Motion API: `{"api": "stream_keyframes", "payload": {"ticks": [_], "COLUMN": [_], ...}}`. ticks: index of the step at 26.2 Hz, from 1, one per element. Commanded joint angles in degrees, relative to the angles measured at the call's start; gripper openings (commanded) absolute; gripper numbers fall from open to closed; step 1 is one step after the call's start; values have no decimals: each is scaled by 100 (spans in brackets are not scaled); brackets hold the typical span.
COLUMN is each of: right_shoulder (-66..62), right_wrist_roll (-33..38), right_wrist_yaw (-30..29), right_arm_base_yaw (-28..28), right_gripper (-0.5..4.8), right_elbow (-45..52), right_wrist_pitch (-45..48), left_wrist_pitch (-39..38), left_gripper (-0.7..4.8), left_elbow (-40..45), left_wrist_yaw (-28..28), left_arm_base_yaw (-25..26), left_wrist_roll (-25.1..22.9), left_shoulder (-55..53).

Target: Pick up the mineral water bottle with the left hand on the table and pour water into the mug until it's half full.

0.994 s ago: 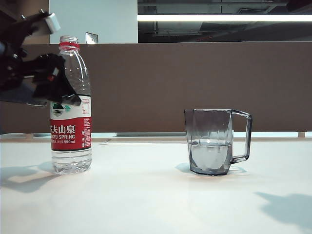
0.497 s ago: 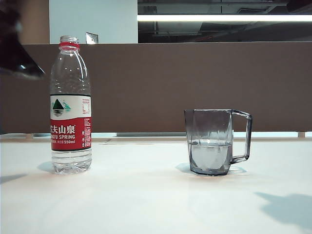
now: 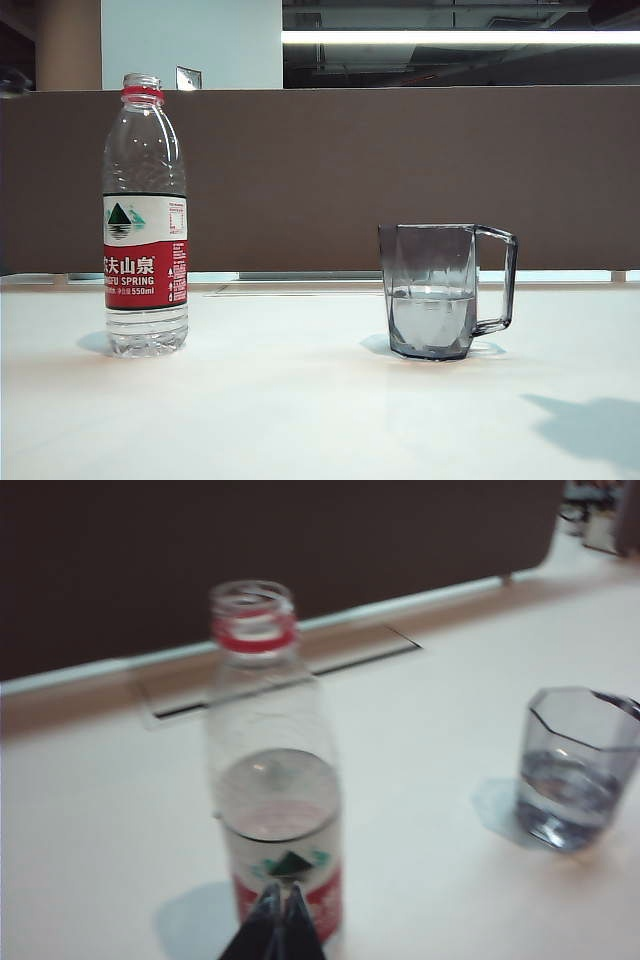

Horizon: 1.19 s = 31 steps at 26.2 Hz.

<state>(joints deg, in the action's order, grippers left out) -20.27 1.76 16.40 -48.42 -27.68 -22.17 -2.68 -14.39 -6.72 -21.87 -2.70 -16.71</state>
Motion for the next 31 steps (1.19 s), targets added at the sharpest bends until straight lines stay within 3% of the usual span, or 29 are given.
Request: {"api": "stream_keyframes", "payload": {"ticks": [1,4,8,11,14,21,31], "right_shoulder": [9,9,9,9,13,15,15], "right_wrist_roll": [15,15,15,15,15,15,15], "right_wrist_yaw": [-2,2,0,0,2,-2,0], "right_arm_base_yaw": [-2,-2,-2,-2,-2,-2,-2], "right_gripper": [-1,-1,-1,-1,-1,-1,-1], "right_elbow": [-37,-37,-37,-37,-37,-35,-35], "right_wrist_pitch": [96,96,96,96,96,96,96], "left_wrist_pitch": [358,402,411,595,938,920,835], "left_gripper": [-8,-8,-8,-8,-8,-8,-8], "left_elbow": [289,566,879,1040,1311,1379,1379], "left_wrist_yaw": [553,581,313,-44,-44,361,457], "left_arm_base_yaw": [9,175,820,1305,1609,1840,2061], "left_wrist_roll": [35,37,39,170,365,337,313], "left_shoulder": [601,1150,1655,1648,1648,1648,1648]}}
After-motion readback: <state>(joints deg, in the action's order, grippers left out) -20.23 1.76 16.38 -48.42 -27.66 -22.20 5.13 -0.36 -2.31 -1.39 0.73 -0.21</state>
